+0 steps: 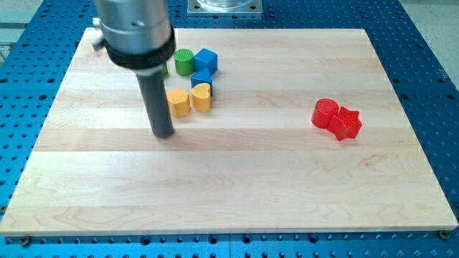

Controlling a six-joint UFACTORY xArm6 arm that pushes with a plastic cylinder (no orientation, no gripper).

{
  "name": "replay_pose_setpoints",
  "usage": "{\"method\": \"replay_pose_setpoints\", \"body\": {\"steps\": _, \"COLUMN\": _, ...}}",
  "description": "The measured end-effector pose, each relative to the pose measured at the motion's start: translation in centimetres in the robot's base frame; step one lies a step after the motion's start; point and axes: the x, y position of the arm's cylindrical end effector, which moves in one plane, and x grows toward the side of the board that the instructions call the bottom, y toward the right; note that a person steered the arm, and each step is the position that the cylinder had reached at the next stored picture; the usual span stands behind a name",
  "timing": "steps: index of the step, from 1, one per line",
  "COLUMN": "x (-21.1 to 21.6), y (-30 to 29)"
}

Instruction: Separate red star from the red circle

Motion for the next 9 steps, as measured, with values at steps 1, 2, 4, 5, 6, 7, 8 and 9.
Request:
{"method": "replay_pose_setpoints", "body": {"steps": 1, "x": 4.5, "y": 9.8}}
{"method": "replay_pose_setpoints", "body": {"steps": 2, "x": 6.1, "y": 20.6}}
{"method": "replay_pose_setpoints", "body": {"steps": 4, "x": 5.2, "y": 34.5}}
{"method": "replay_pose_setpoints", "body": {"steps": 5, "x": 4.1, "y": 34.5}}
{"method": "replay_pose_setpoints", "body": {"steps": 6, "x": 1.5, "y": 34.0}}
{"method": "replay_pose_setpoints", "body": {"steps": 7, "x": 0.7, "y": 32.8}}
{"method": "replay_pose_setpoints", "body": {"steps": 8, "x": -2.0, "y": 28.6}}
{"method": "replay_pose_setpoints", "body": {"steps": 9, "x": -5.0, "y": 25.3}}
